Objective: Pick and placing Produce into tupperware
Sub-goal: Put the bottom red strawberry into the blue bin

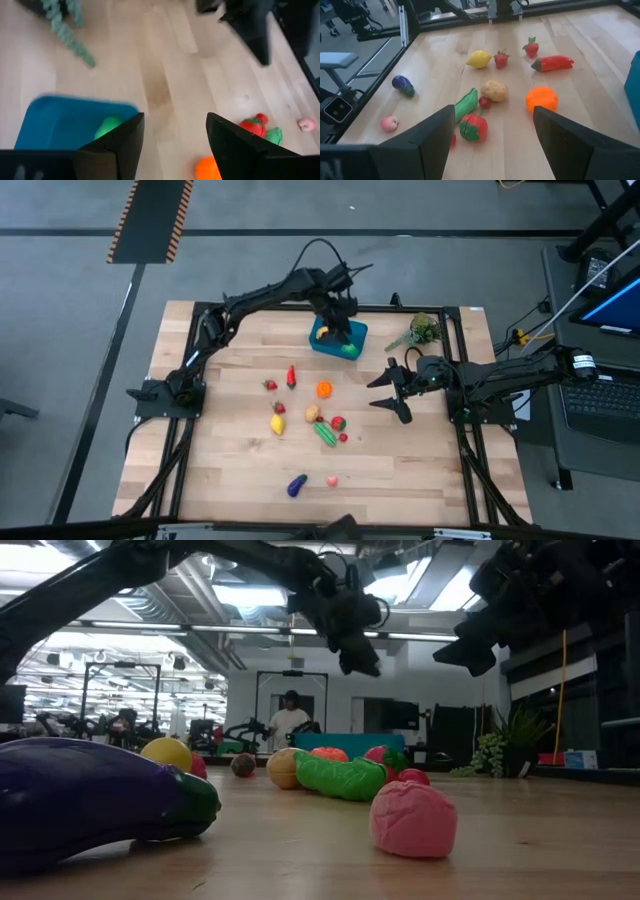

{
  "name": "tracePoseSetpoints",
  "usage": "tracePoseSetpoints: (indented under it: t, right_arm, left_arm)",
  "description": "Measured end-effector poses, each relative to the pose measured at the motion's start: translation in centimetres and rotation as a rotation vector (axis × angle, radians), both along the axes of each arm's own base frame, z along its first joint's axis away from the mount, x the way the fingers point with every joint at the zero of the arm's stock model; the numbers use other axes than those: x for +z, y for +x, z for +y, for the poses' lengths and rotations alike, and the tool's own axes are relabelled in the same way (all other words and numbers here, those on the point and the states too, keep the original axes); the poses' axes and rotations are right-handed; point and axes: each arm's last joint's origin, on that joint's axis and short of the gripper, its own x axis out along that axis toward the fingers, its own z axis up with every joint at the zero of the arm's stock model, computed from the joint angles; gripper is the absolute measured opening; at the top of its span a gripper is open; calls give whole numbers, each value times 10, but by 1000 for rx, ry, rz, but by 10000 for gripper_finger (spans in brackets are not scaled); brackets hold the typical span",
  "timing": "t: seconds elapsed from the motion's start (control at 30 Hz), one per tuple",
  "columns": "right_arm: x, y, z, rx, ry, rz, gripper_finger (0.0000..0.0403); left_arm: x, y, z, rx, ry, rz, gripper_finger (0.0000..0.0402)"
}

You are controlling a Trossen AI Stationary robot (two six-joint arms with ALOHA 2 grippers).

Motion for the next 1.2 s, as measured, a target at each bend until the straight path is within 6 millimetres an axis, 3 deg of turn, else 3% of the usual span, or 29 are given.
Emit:
tracePoseSetpoints:
  t: [0.07,0.27,0.4,0.5,0.67,0.9,1.03,1.2]
  right_arm:
    - [-1,0,0,-3,10,8,271]
    - [-2,-1,2,0,24,24,271]
    - [-2,-1,3,5,23,29,271]
    - [-3,-1,3,5,24,31,271]
    - [-3,-1,5,16,23,32,271]
    - [-3,-1,10,44,24,32,271]
    - [-3,-1,15,63,44,37,271]
    - [-3,-2,24,89,88,48,271]
  left_arm:
    - [8,3,-4,-10,18,-48,206]
    - [57,3,-20,-30,65,-267,206]
    - [83,5,-44,-97,79,-387,206]
    - [91,13,-64,-169,65,-464,206]
    - [85,32,-102,-284,39,-542,206]
    - [38,58,-157,-363,-26,-619,206]
    - [19,60,-172,-386,-77,-630,206]
    - [26,38,-189,-400,-84,-702,206]
